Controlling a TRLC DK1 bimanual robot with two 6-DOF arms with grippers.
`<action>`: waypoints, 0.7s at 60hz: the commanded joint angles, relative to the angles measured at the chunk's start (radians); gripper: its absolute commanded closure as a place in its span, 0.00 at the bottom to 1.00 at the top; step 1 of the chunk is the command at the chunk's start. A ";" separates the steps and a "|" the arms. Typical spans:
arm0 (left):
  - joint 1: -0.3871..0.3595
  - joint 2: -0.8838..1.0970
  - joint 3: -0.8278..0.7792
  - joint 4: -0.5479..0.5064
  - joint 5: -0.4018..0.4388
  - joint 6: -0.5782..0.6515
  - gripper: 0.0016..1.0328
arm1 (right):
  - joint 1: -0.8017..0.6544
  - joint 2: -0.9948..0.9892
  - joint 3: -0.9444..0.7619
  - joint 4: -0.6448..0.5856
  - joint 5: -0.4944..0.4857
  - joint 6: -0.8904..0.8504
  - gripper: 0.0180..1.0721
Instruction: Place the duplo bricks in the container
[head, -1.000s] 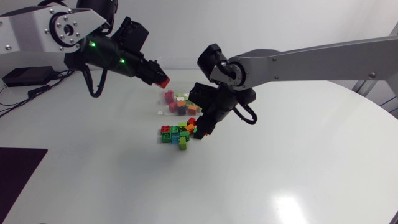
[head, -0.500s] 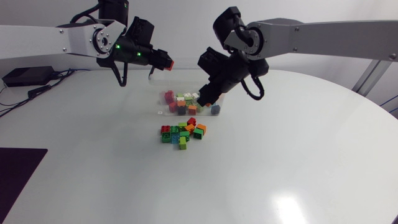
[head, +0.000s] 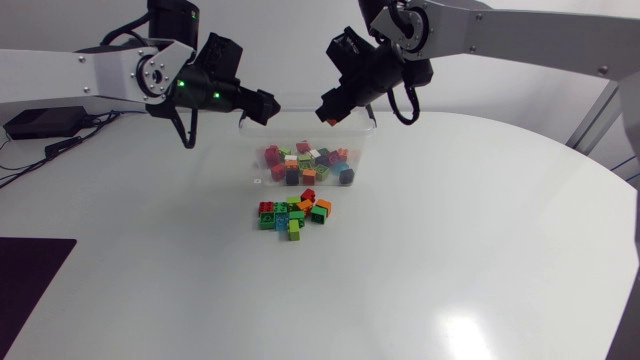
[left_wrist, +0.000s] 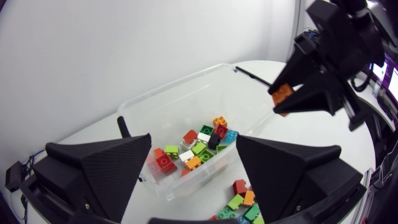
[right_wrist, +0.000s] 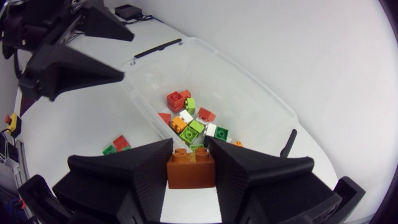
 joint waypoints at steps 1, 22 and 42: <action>0.003 -0.102 -0.085 0.008 -0.005 0.044 0.05 | -0.016 0.061 0.055 0.017 -0.003 0.033 0.65; -0.031 -0.363 -0.378 -0.014 0.031 0.184 0.05 | -0.068 0.167 0.186 0.047 -0.015 0.062 0.65; -0.050 -0.375 -0.531 -0.029 0.090 0.311 0.05 | -0.065 0.221 0.254 0.053 -0.027 0.084 0.34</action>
